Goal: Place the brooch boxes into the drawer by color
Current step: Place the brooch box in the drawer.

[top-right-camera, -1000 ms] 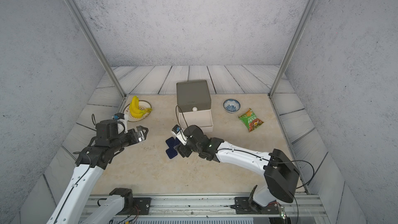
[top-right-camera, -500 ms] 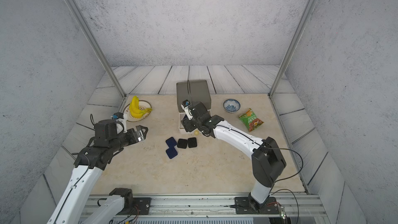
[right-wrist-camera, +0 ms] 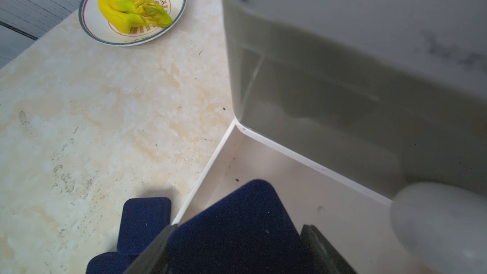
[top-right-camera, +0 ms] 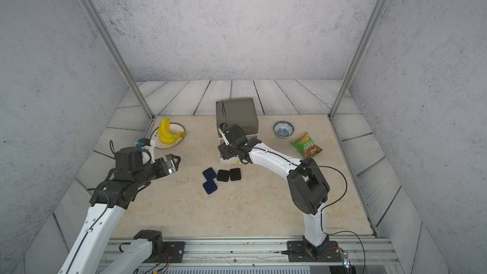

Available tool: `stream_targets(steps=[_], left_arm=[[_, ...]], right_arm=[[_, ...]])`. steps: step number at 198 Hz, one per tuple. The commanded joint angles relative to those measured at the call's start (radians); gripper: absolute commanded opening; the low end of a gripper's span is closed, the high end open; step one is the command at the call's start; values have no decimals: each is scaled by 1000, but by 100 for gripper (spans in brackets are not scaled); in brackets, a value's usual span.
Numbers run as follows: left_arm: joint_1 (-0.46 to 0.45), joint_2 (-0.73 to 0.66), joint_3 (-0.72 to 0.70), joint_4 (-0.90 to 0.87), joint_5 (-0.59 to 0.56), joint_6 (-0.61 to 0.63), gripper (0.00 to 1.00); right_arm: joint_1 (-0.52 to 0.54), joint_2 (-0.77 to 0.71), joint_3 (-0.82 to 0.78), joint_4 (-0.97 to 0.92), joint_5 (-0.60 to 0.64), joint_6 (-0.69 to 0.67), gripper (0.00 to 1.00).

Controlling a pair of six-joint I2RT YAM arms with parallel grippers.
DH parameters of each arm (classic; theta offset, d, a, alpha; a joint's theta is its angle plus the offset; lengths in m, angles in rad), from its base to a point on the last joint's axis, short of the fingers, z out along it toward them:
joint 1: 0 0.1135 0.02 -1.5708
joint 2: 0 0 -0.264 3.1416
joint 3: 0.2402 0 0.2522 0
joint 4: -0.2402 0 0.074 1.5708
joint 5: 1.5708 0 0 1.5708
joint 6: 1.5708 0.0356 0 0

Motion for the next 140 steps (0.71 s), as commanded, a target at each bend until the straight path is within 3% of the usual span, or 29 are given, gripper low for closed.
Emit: stream_targets(steps=[1,77,115,140], left_arm=[[10,-8,18,-9,-12,14,98],[8,10,20,-7,-17,27,98],[9,6,12,-5,-8,20,98],[9,2,16,-9,-11,20,98]], right_arm=[[-9,28,25,-5,25,15,56],[-27,106,66,3,25,-3,60],[-26,115,68,2,34,-3,80],[-28,96,62,3,39,-7,84]])
